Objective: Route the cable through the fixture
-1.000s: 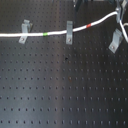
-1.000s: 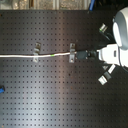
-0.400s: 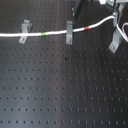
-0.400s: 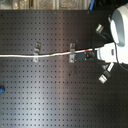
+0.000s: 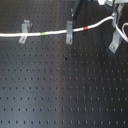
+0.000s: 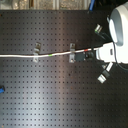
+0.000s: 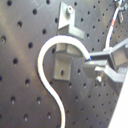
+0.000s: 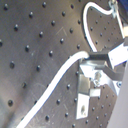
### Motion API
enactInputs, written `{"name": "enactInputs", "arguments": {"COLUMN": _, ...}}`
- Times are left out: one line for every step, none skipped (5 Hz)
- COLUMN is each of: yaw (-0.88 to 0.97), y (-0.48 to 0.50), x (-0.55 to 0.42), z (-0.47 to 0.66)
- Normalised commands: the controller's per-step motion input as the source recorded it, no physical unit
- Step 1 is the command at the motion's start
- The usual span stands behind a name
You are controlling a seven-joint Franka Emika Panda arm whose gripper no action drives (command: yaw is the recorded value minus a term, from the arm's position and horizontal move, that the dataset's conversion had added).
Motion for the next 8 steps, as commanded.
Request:
{"name": "enactInputs", "arguments": {"yaw": 0.18, "y": 0.271, "x": -0.025, "z": 0.19}}
{"name": "enactInputs", "arguments": {"yaw": -0.16, "y": -0.003, "x": -0.195, "z": 0.28}}
{"name": "enactInputs", "arguments": {"yaw": -0.14, "y": -0.022, "x": -0.137, "z": 0.14}}
{"name": "enactInputs", "arguments": {"yaw": 0.0, "y": -0.001, "x": -0.011, "z": 0.0}}
{"name": "enactInputs", "arguments": {"yaw": 0.05, "y": -0.001, "x": -0.001, "z": -0.15}}
{"name": "enactInputs", "arguments": {"yaw": 0.03, "y": -0.192, "x": 0.102, "z": -0.2}}
{"name": "enactInputs", "arguments": {"yaw": 0.05, "y": -0.216, "x": 0.018, "z": -0.05}}
{"name": "enactInputs", "arguments": {"yaw": 0.03, "y": -0.276, "x": -0.016, "z": 0.0}}
